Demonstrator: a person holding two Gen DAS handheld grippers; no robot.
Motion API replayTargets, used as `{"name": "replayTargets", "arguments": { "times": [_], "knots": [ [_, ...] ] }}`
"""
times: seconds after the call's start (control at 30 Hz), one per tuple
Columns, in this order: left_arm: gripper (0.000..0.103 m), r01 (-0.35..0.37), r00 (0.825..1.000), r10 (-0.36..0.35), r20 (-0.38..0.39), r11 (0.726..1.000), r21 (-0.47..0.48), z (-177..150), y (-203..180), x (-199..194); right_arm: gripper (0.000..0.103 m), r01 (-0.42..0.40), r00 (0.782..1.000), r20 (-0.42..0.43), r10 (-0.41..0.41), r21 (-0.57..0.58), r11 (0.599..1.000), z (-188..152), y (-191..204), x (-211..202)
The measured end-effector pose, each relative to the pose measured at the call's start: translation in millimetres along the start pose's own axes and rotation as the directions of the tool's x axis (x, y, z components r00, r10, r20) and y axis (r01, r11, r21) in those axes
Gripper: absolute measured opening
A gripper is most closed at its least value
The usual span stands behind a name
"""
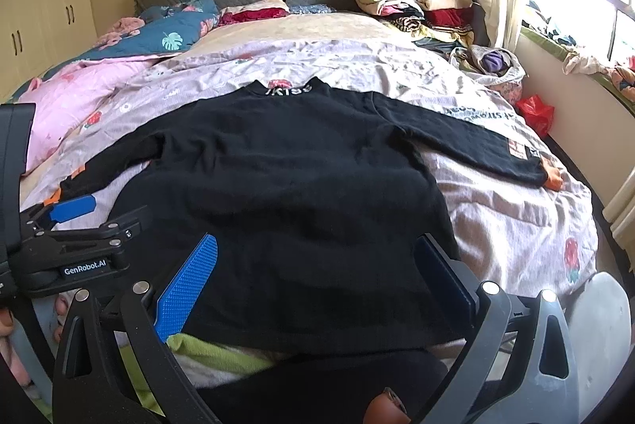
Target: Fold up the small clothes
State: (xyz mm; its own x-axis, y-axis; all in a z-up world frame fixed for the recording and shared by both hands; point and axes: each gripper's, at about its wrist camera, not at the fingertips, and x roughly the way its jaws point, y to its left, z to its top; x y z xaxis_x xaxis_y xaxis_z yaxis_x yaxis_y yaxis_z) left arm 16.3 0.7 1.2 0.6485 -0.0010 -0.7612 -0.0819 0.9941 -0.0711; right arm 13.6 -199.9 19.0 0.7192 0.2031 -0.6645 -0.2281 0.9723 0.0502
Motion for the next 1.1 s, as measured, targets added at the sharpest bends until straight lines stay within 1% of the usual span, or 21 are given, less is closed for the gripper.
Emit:
{"name": "replayTargets", "arguments": {
  "times": [0.23, 0.47, 0.63, 0.7, 0.77, 0.97, 1.1],
  "knots": [
    [0.094, -0.01, 1.0, 0.011, 0.023, 1.0, -0.014, 27.8, 0.7, 7.3, 0.099, -0.026, 1.0, -0.001, 0.026, 0.037, 0.999, 25.4, -5.5, 10.2],
    [0.094, -0.009, 1.0, 0.009, 0.005, 1.0, -0.024, 58.1, -1.7, 27.8, 0.099, -0.011, 1.0, 0.007, 0.011, 0.058, 0.998, 55.1, -12.6, 25.8],
    [0.094, -0.007, 1.0, 0.007, 0.014, 1.0, -0.03, 78.1, -5.6, 38.8, 0.099, -0.007, 1.0, 0.007, 0.006, 0.084, 0.996, 73.3, -22.5, 37.6],
    [0.094, 0.002, 1.0, -0.002, 0.012, 0.999, -0.033, 86.7, -7.4, 44.4, 0.099, -0.005, 1.0, 0.007, 0.004, 0.099, 0.995, 81.7, -27.9, 43.0],
    [0.094, 0.021, 1.0, -0.022, -0.006, 0.999, -0.039, 94.2, -8.7, 52.1, 0.099, 0.002, 1.0, 0.007, -0.003, 0.112, 0.994, 87.1, -33.5, 47.0],
    [0.094, 0.011, 1.0, -0.011, -0.014, 1.0, -0.026, 115.8, -23.3, 71.7, 0.099, 0.02, 1.0, -0.011, -0.018, 0.184, 0.983, 102.2, -64.9, 64.0],
    [0.094, 0.018, 0.999, -0.019, -0.03, 1.0, -0.024, 127.1, -34.4, 87.4, 0.099, 0.053, 0.998, -0.028, -0.048, 0.235, 0.971, 107.5, -95.9, 78.0]
  ]
}}
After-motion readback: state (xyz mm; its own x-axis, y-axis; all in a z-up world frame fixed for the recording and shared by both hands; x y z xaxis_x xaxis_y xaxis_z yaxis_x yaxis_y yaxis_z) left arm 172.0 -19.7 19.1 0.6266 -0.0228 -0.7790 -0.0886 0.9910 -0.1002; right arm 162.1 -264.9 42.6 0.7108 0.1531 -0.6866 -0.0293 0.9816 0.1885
